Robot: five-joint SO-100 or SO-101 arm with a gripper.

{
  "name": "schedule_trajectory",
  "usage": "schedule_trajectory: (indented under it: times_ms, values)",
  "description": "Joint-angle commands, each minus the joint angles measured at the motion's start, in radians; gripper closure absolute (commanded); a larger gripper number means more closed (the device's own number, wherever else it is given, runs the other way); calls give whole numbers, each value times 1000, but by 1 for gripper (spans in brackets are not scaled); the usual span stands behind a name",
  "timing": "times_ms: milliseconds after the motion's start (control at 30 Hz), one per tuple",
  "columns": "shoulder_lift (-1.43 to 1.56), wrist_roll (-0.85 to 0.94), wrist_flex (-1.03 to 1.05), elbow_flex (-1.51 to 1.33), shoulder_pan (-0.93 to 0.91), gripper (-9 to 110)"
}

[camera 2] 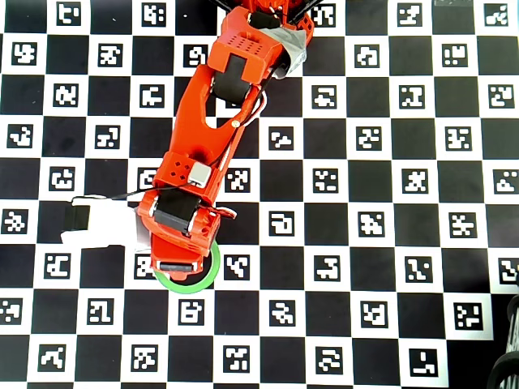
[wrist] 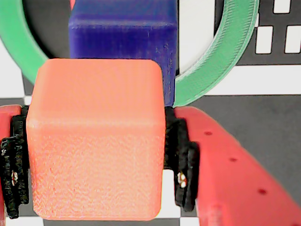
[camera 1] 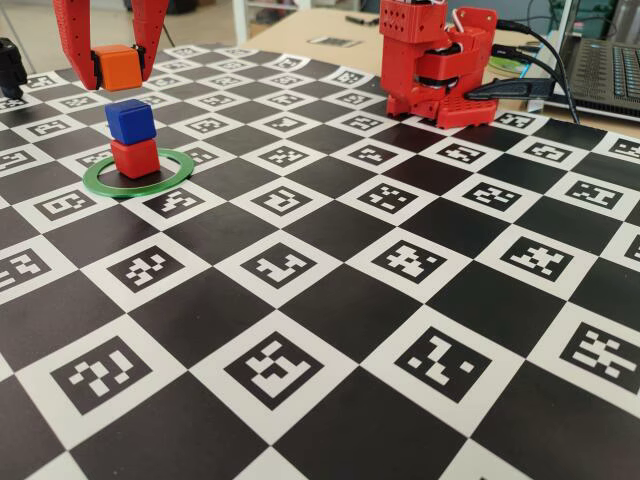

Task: Grab the red cube then put it in the green circle then put the blue cube on top and finally the orange cube on top

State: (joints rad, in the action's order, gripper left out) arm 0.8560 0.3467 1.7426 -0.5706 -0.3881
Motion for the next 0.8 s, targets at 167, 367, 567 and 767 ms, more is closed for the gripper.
schedule_trajectory:
  times_ms: [167, 367, 567, 767]
  values:
    - [48, 9, 81, 21, -11, 92]
    - [57, 11, 58, -18, -9, 93]
    - [61, 14, 32, -55, -12, 93]
    - [64, 14, 11, -69, -15, 93]
